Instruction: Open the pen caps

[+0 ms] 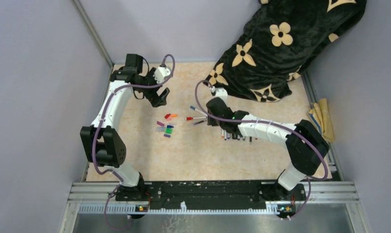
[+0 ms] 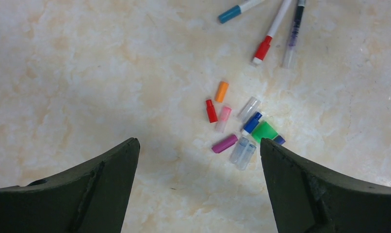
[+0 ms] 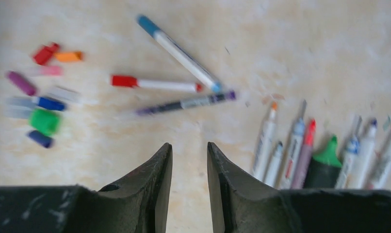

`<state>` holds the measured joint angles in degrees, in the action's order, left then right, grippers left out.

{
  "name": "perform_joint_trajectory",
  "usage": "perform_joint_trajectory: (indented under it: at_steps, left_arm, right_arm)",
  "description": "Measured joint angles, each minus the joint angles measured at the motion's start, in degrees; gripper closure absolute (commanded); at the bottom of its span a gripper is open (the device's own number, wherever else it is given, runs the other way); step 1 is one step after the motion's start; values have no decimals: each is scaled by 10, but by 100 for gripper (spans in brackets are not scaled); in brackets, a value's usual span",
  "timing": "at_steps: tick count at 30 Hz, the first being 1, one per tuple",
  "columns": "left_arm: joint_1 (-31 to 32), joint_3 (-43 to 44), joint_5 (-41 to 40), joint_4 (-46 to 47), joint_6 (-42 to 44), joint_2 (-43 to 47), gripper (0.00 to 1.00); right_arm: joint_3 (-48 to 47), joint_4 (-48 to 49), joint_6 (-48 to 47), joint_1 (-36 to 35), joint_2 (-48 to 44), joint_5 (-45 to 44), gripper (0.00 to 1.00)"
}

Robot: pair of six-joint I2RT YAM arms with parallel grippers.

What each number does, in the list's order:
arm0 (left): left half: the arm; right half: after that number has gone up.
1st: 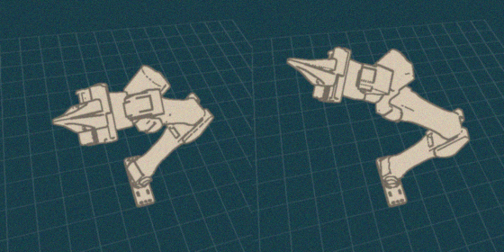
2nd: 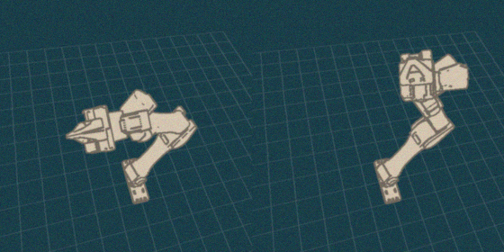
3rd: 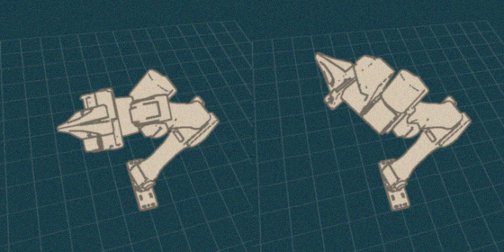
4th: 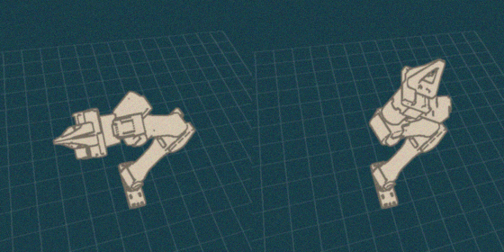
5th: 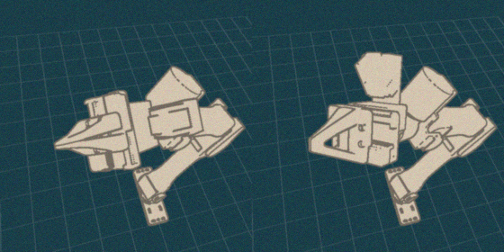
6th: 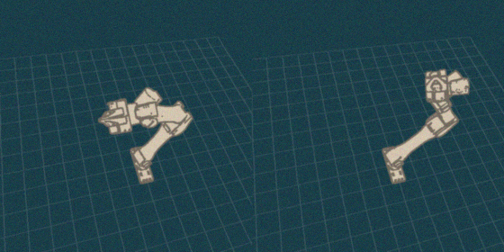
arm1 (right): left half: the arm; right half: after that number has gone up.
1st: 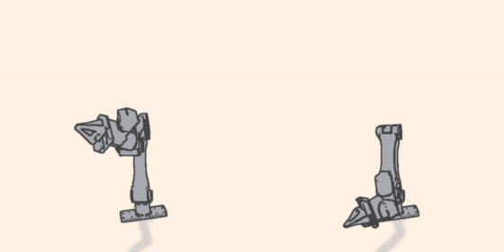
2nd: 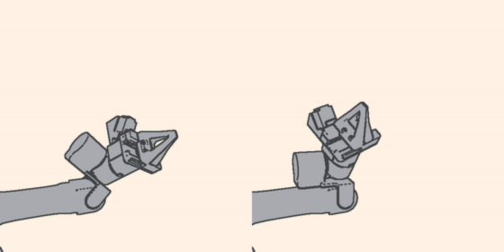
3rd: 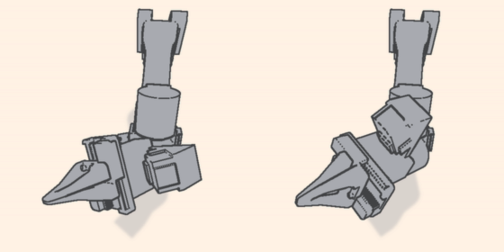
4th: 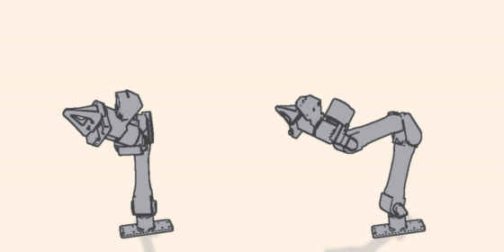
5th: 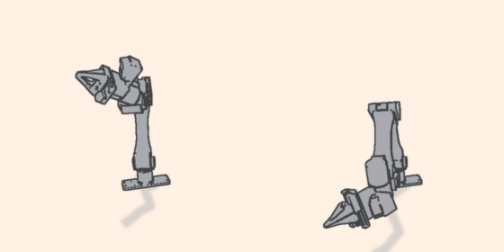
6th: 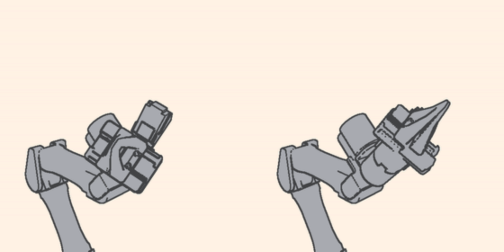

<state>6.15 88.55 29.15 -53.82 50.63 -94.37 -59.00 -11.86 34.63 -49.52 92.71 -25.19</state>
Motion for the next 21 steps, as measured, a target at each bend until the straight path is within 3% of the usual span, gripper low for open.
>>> perform_joint_trajectory:
  at_steps: [3,9,15,21]
  left_arm:
    - [-15,16,-13,10,-25,4,1]
    - [-80,-22,-19,92,-75,64,1]
    - [-100,-32,1,121,-97,89,1]
    - [-100,-59,24,118,-99,89,1]
  right_arm:
    - [-64,15,-57,37,17,92,69]
    - [-241,-1,-172,79,166,195,74]
    - [-283,-44,-227,82,269,235,74]
    - [-323,-68,-247,96,309,259,74]
